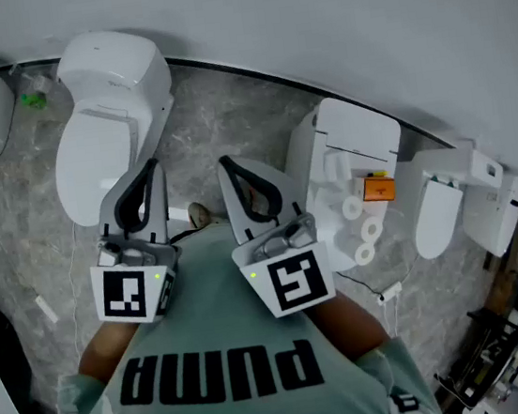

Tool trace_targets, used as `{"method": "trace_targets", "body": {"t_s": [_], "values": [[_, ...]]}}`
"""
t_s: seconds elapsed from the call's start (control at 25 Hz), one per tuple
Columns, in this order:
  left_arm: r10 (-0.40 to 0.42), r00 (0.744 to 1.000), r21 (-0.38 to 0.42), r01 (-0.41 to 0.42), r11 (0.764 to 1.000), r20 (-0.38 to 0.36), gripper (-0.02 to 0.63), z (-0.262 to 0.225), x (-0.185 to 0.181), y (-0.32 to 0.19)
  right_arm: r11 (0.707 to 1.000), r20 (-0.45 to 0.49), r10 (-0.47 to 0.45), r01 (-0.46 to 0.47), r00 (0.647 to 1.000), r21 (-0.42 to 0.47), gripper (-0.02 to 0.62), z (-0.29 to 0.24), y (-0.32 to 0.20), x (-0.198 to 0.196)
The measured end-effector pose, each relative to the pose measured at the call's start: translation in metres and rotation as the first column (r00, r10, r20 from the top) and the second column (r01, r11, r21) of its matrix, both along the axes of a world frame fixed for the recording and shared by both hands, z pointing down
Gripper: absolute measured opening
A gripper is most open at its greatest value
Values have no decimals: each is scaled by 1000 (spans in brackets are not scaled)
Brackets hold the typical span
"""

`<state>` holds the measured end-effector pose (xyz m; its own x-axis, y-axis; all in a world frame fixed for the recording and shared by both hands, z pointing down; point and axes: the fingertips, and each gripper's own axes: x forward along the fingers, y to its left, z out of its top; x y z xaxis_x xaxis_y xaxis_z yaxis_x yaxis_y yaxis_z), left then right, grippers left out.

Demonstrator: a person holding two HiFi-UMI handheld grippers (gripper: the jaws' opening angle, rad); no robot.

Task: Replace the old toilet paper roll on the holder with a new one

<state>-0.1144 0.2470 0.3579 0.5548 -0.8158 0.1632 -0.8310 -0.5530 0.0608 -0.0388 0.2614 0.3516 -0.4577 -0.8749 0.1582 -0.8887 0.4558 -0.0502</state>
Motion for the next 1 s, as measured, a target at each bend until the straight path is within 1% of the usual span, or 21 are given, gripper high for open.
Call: {"method": "trace_targets", "body": {"t_s": [0.12,0.24,0.36,0.52,0.68,1.0], "values": [[-17,1000,-16,17,1000,12,3,6,-9,0,1000,-1,-10,10,1000,2,3,0,-1,-6],[-14,1000,1,14,1000,2,3,1,-10,-1,1000,1,-14,14,1000,6,3,-1,-2,-9],[-22,1000,-2,22,1000,4,3,3,-14,-1,1000,2,-15,15,1000,12,3,-3,-4,-11],[-10,1000,8,10,1000,4,3,0,-14,-3,1000,1,-21,21,1000,17,3,-5,-5,-15],[-30,1000,-5,30,1000,7,3,3,-17,-3,1000,6,-27,27,1000,6,3,-4,-7,-15],[-30,1000,-5,30,1000,5,3,4,-12,-4,1000,17,-25,25,1000,-5,5,-1,-10,-10]]}}
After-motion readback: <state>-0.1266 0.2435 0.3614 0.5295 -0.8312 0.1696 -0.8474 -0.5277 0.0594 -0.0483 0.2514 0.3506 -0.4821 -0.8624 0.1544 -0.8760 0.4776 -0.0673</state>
